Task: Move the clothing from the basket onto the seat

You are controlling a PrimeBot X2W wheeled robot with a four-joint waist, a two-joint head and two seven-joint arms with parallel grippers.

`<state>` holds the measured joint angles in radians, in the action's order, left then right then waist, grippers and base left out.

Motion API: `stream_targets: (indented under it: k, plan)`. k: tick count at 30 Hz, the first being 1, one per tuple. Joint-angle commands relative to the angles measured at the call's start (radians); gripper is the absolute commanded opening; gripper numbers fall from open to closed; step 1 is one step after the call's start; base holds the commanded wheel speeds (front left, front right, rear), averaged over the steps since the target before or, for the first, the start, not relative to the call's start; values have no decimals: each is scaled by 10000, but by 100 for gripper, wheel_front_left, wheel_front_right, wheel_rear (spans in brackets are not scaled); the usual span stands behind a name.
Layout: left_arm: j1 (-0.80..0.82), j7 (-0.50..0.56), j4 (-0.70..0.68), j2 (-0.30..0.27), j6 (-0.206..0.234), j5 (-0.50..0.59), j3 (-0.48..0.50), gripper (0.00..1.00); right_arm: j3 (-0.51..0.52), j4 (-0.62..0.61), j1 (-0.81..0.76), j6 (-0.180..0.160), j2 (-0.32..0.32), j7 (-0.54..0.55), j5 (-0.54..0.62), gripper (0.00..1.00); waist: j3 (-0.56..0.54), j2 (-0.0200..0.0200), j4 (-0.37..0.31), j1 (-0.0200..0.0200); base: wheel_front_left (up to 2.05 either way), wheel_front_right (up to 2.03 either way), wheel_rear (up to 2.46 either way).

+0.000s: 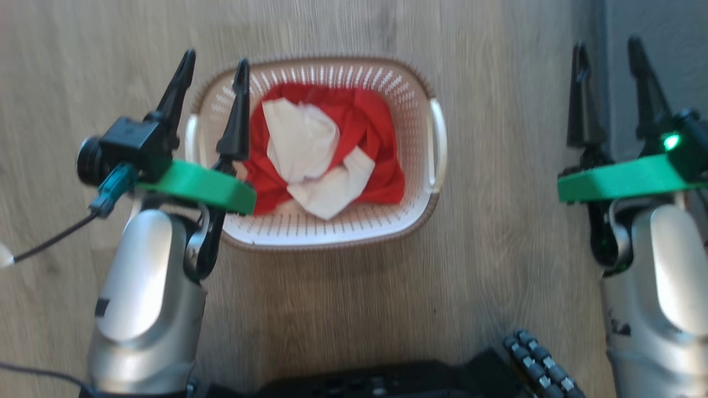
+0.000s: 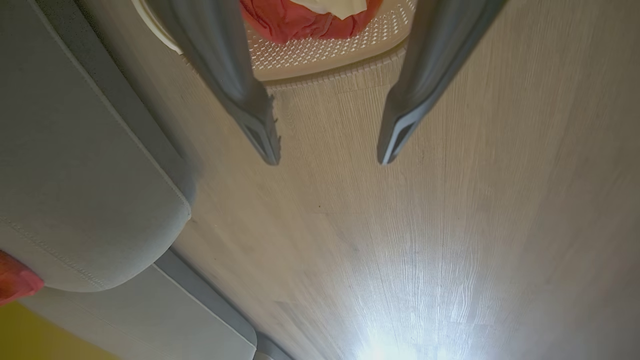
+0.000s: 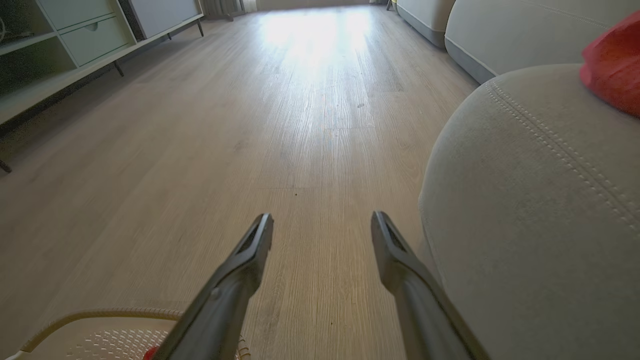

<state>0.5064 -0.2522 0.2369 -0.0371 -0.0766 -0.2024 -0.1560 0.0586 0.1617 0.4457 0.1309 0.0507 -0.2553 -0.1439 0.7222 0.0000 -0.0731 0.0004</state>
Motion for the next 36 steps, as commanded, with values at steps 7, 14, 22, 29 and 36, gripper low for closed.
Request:
stream_targets:
  k: [7, 14, 22, 29, 36]
  plan:
    - [1160, 167, 1223, -131, -190, 544, -1003, 100, -9, -543, 358, -2, -5, -65, -94, 100, 1564, 0, -189, -4, 0, 0, 0]
    - [2899, 2047, 2787, -131, -156, 908, -2581, 100, -159, -581, 503, -2, -5, -65, -49, 100, 1716, 0, -450, -4, 0, 0, 0]
    - [4301, 4052, 5070, -131, 495, 291, -3609, 100, -331, -755, 472, -2, -5, -65, -454, 100, 2097, 0, -1048, -4, 0, 0, 0]
    - [5091, 4311, 6865, -131, 1171, 168, -4386, 100, -322, -856, 454, -2, -5, -65, -509, 100, 2564, 0, -1154, -4, 0, 0, 0]
    - [5506, 4507, 7879, -131, 882, -719, -4876, 100, -570, -917, 539, -2, -5, -65, -484, 100, 2793, 0, -1308, -4, 0, 0, 0]
